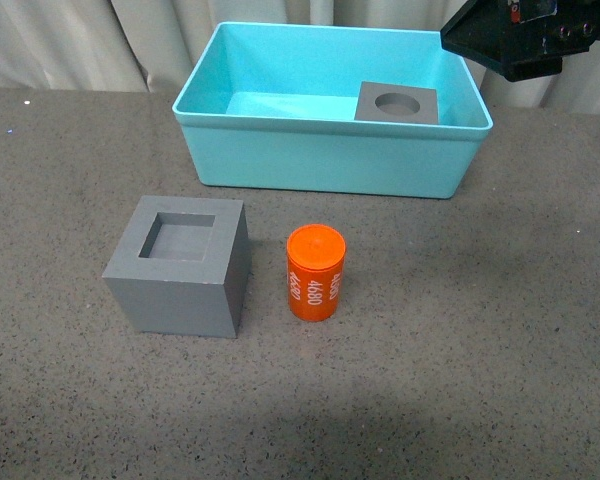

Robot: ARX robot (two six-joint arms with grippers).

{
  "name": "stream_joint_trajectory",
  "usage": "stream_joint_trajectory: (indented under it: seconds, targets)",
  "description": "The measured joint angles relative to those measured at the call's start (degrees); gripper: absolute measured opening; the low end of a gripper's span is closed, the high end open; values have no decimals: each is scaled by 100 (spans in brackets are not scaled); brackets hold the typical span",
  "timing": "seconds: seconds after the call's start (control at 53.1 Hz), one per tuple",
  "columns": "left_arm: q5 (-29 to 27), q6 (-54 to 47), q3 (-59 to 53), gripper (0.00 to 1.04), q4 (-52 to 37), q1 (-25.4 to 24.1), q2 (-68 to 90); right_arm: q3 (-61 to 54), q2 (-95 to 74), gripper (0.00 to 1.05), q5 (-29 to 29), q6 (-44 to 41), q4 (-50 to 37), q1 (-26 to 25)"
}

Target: Place gray and orange parts in blue box

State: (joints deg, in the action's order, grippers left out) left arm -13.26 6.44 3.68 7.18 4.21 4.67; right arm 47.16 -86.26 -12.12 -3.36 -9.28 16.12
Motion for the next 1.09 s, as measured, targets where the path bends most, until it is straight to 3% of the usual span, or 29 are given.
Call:
stream_joint_trajectory:
  seconds: [0.019,0.057,0.151,0.301,0.433,0.603,0.848,1.092]
  targets:
    - [-490,238,107,98,227,116,273,-2,0,95,0,-2,0,0]
    - [-920,575,170,98,299,181,570,-9,2,95,0,-4,0,0]
    - [-1150,1027,330,98,68,76,1189,-9,2,95,-4,-13,0,0]
    - [-201,1355,1058,98,-1167,-566,2841,-11,2,95,-2,-15,0,4]
    - [197,1390,1639,98,-2103,-542,4697,-11,2,95,0,-15,0,-7]
    - [1036,1521,2472,98,-2081,-293,6494,-11,2,95,-2,-17,0,4]
    - [1567,1403,3012,98,-1917,7,7781,-11,2,95,-2,-17,0,4]
    - [1727,1462,3456,98,-1659,404,8561,-11,0,95,-4,-22,0,9]
